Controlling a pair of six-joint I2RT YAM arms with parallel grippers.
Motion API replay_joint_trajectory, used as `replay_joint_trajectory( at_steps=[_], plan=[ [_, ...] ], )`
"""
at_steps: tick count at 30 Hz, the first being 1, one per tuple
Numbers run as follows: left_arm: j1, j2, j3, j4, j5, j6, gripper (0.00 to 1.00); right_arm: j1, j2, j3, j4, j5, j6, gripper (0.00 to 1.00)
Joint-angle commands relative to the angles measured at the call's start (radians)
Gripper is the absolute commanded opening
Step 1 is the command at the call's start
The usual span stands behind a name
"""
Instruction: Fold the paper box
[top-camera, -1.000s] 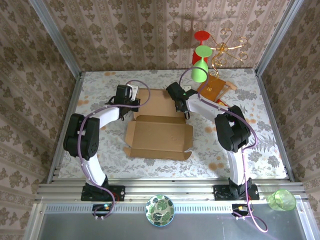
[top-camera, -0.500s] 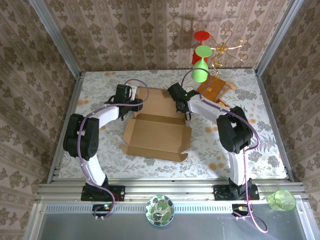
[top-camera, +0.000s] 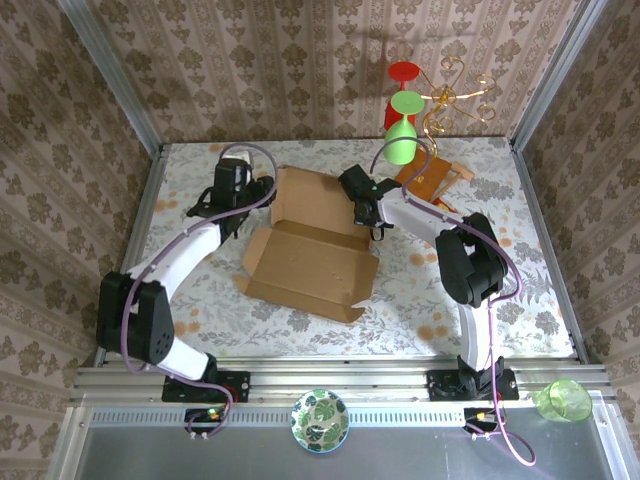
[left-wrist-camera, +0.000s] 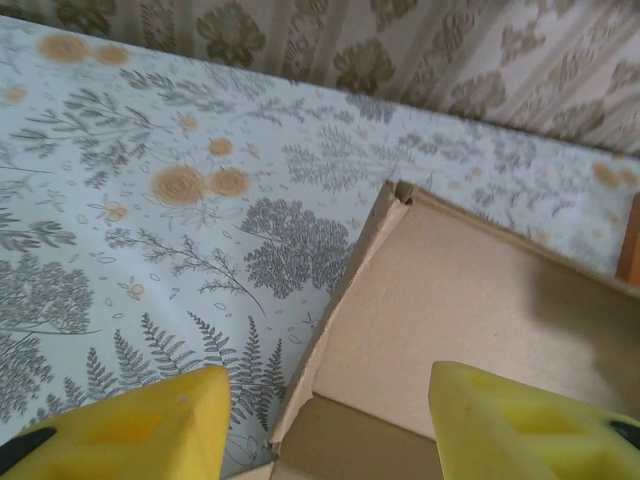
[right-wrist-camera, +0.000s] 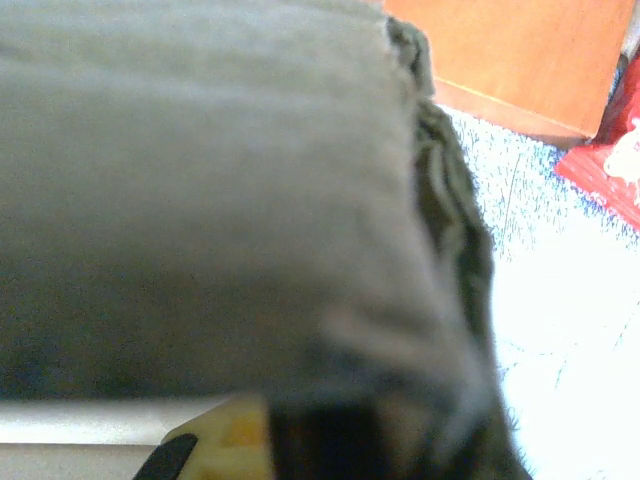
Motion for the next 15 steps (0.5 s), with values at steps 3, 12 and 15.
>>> replay_joint_trajectory(
  at_steps=[3, 12, 15],
  plan=[
    [0.004, -0.081, 0.053, -0.298, -0.077, -0.193, 0.63, -0.007, -0.003, -0.008, -0.141, -0.124, 0.133, 0.0],
    [-0.091, -0.284, -0.042, -0.762, -0.054, -0.493, 0.51, -0.012, 0.01, 0.001, -0.166, -0.259, 0.271, 0.0],
    [-0.145, -0.329, -0.073, -0.827, -0.064, -0.576, 0.51, -0.011, 0.004, -0.009, -0.159, -0.284, 0.294, 0.0]
  ],
)
